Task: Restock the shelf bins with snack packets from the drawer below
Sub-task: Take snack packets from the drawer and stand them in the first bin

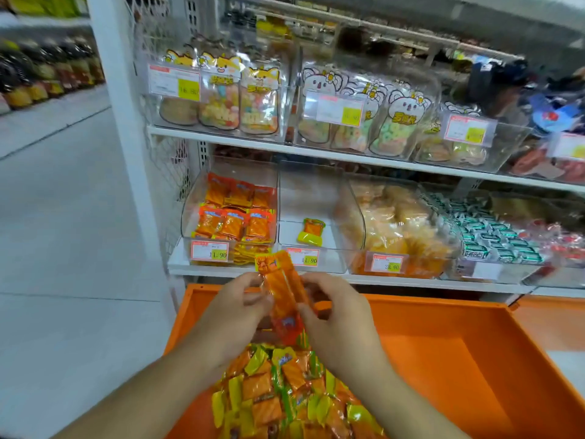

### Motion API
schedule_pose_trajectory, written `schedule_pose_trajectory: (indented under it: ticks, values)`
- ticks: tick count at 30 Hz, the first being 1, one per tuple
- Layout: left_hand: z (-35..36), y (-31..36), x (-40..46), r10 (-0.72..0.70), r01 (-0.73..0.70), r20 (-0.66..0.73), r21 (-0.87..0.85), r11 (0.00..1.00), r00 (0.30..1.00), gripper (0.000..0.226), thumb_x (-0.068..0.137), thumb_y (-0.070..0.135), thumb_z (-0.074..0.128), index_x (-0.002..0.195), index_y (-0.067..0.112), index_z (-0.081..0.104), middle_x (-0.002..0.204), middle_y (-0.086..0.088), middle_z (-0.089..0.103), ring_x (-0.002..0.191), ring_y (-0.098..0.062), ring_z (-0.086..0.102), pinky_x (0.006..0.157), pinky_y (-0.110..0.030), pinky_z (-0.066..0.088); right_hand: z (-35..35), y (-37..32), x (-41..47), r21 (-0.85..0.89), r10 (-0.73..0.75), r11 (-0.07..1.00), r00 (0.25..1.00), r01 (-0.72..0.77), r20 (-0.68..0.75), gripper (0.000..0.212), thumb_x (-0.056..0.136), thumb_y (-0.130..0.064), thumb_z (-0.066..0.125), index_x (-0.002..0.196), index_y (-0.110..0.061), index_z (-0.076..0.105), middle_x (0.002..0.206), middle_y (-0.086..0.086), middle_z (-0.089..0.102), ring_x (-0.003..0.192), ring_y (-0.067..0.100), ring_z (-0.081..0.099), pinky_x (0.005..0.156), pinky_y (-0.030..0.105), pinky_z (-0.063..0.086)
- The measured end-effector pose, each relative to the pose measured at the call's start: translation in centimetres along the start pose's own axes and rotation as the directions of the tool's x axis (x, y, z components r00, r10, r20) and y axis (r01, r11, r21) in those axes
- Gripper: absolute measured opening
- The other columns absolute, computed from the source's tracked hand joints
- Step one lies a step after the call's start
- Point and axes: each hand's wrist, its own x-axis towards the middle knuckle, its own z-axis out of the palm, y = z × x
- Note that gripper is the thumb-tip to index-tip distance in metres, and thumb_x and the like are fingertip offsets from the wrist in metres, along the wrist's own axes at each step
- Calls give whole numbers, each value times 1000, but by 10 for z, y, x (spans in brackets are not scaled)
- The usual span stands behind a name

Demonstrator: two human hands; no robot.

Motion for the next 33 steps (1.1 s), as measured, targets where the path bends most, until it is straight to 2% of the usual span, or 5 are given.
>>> schedule_pose_trajectory:
  ticks: [6,12,19,24,33]
  values:
    - [-8,17,-2,5,11,92,-174,985,996,22,95,14,69,115,21,75,107,-12,77,96,-40,75,91,-57,59,-2,-4,6,139,-43,990,978,15,204,54,93,-36,67,146,-41,56,132,-21,60,121,6,56,99,26,50]
    - [-8,20,12,31,-33,-22,-90,995,999,13,96,17,71,107,20,74,96,-13,79,85,-35,78,69,-45,63,0,3,23,258,29,964,990,-65,141,46,95,-9,72,128,-41,70,116,-16,63,108,10,61,84,23,51]
    - [-10,24,17,25,-26,-15,-142,990,1000,13,97,19,69,109,20,73,98,-8,78,88,-26,77,70,-43,62,-3,6,43,521,203,768,913,-373,354,32,89,-21,82,116,-24,67,103,-10,73,97,8,71,78,23,56]
    - [-10,26,13,26,-23,21,-109,994,999,16,99,19,65,113,23,72,104,2,79,94,-16,75,82,-37,59,-1,7,46,459,183,844,953,-279,243,30,83,-6,85,102,-24,69,89,-7,73,82,10,69,73,29,59]
    - [-38,41,14,-50,74,206,-107,991,977,26,76,16,87,101,14,80,99,-14,75,94,-28,72,79,-42,59,-20,0,49,816,253,449,927,-365,276,37,82,-12,78,118,-9,68,86,15,73,73,26,68,65,40,60]
